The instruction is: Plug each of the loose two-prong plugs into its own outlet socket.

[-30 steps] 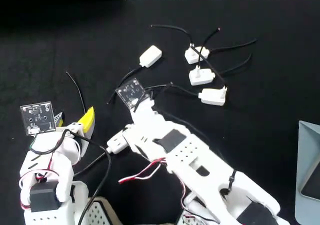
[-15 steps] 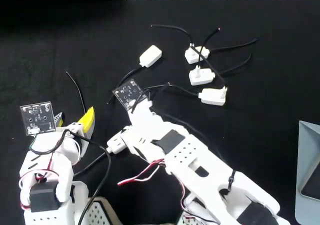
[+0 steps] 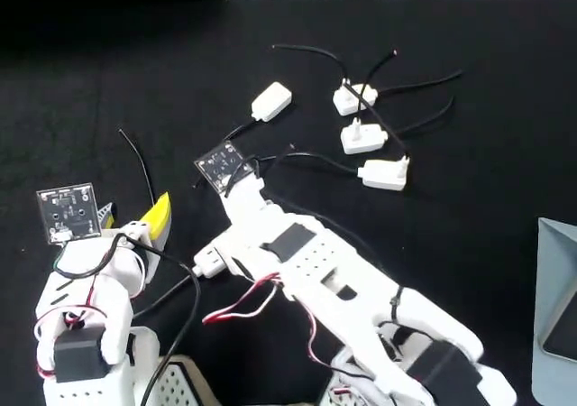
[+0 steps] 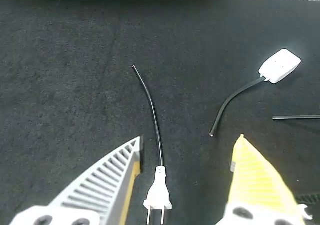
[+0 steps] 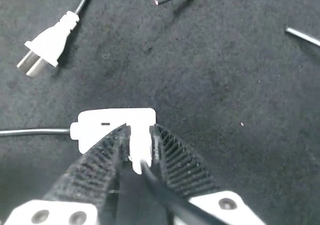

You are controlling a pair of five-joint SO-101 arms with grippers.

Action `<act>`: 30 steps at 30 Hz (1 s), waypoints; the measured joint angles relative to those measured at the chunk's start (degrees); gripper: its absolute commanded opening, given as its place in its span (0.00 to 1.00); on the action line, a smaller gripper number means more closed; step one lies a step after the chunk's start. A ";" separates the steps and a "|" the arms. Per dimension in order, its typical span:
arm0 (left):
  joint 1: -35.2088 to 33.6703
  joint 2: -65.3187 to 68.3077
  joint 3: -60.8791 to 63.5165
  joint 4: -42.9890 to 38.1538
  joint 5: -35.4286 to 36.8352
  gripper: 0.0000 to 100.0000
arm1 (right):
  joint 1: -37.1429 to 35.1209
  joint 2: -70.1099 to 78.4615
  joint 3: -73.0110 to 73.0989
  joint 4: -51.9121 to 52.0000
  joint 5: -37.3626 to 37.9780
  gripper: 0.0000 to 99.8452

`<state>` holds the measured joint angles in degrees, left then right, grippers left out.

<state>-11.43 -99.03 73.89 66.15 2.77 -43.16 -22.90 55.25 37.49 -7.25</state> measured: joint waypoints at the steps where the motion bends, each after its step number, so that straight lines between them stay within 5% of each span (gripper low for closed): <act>1: 0.00 0.00 0.00 0.00 0.00 0.29 | 0.00 0.62 -0.35 0.00 0.00 0.01; 30: -0.26 0.00 0.00 0.00 0.00 0.29 | 2.02 8.70 -4.84 -0.09 -0.09 0.01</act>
<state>-11.69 -99.03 73.89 66.15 2.77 -41.14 -14.20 50.42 37.41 -7.34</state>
